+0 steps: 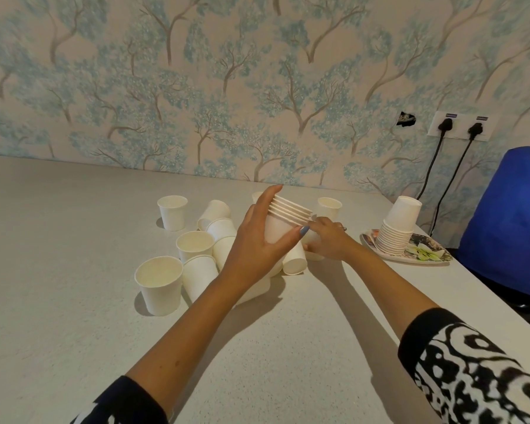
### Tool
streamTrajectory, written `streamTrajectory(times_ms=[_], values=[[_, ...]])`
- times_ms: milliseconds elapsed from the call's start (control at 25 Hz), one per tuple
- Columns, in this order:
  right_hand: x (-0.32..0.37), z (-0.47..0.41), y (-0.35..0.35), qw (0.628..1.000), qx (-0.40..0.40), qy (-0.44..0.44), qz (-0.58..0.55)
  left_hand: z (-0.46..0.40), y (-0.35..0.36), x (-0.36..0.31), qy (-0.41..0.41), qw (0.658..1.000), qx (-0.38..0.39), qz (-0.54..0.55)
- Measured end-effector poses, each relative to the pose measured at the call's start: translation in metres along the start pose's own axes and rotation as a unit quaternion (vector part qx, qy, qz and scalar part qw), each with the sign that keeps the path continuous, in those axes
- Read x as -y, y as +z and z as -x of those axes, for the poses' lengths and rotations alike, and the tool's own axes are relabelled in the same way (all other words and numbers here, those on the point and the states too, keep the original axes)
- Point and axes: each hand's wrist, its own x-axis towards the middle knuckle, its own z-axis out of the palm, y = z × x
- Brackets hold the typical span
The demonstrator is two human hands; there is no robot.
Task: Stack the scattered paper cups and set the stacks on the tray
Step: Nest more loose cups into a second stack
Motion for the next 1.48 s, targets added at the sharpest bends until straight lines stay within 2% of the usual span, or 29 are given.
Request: streamTrajectory(times_ms=[80,240,440,600,800,880,920,1000,1080,1200,1280,1360,1480], values=[[-0.004,0.001,0.001,1.000,-0.003,-0.007,-0.010,-0.001,-0.003,0.002,-0.010,1.000,-0.006,-0.002],[-0.013,0.003,-0.005,0.999,-0.016,0.035,-0.036,-0.001,-0.007,0.006,-0.015,1.000,-0.003,0.004],[-0.020,0.009,-0.009,0.993,-0.074,0.061,-0.072,0.002,0.001,0.004,-0.010,1.000,0.028,0.005],[-0.028,0.015,-0.011,0.993,-0.031,0.098,-0.058,0.002,0.003,0.005,-0.012,0.999,0.030,0.004],[-0.025,0.017,-0.007,0.995,0.066,0.061,0.044,0.002,0.002,0.007,-0.006,1.000,0.029,0.005],[-0.024,0.019,-0.004,0.996,0.047,0.054,0.045,0.002,0.001,0.008,-0.007,1.000,0.030,0.005],[-0.023,0.020,-0.005,0.998,0.013,0.059,0.020,0.002,0.001,0.009,-0.006,0.999,0.031,0.005],[-0.017,0.024,-0.016,0.987,-0.090,0.087,-0.101,0.003,0.001,0.010,-0.006,0.999,0.034,0.008],[-0.007,0.029,-0.034,0.941,-0.177,0.094,-0.273,0.003,0.000,0.012,-0.006,0.999,0.037,0.011],[0.012,0.040,-0.061,0.864,-0.216,0.033,-0.453,0.002,0.000,0.014,-0.014,0.999,0.040,0.008],[0.028,0.051,-0.076,0.835,-0.205,-0.023,-0.510,0.001,0.000,0.015,-0.021,0.999,0.040,0.001],[0.041,0.061,-0.085,0.841,-0.179,-0.067,-0.507,0.001,0.000,0.014,-0.022,0.999,0.035,-0.012],[0.056,0.070,-0.090,0.883,-0.126,-0.105,-0.439,-0.001,-0.001,0.015,-0.023,0.999,0.025,-0.031]])
